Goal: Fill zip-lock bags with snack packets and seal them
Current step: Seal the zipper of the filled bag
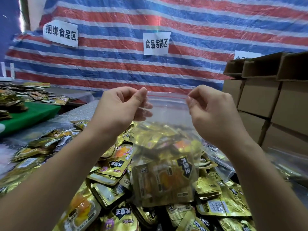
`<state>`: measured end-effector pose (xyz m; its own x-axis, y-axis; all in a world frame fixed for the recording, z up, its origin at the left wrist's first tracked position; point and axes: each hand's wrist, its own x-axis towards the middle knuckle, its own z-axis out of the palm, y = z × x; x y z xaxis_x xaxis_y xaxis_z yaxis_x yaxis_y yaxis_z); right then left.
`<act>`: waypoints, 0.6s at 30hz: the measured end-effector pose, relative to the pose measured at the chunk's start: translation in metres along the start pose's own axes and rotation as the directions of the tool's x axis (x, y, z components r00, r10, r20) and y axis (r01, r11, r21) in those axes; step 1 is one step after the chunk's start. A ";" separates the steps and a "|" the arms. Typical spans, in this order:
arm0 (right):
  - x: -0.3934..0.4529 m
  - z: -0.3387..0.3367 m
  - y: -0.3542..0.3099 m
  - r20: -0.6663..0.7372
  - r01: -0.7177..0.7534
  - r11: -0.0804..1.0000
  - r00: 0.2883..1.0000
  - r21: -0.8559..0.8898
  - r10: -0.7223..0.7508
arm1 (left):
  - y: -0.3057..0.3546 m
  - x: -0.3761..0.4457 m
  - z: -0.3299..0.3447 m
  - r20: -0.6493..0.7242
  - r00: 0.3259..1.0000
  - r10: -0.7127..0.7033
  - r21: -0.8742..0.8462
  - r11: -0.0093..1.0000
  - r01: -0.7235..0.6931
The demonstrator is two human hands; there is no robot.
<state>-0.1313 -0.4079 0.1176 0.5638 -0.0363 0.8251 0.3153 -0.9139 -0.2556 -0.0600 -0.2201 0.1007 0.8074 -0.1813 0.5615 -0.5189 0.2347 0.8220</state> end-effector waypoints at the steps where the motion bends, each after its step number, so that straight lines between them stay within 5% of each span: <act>1: -0.001 0.000 -0.001 0.017 0.006 0.997 1.000 -0.073 -0.005 | -0.001 0.000 0.000 0.000 1.000 0.005 0.021 1.000 -0.005; 5: -0.004 0.000 -0.016 0.055 0.044 0.963 0.998 -0.265 -0.030 | -0.005 -0.006 0.008 0.053 0.997 0.050 0.061 0.997 -0.053; 13: -0.009 -0.002 -0.034 0.281 0.035 0.999 0.959 -0.007 -0.031 | -0.009 -0.013 0.016 0.148 0.976 0.160 0.155 0.971 -0.183; 18: -0.006 -0.002 -0.024 0.233 -0.005 1.000 0.972 0.028 -0.001 | -0.012 -0.011 0.013 0.159 0.979 0.128 0.205 0.966 -0.159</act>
<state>-0.1435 -0.3864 0.1200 0.7260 0.0602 0.6851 0.3335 -0.9020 -0.2741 -0.0663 -0.2337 0.0864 0.6794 -0.2995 0.6699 -0.6875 0.0593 0.7238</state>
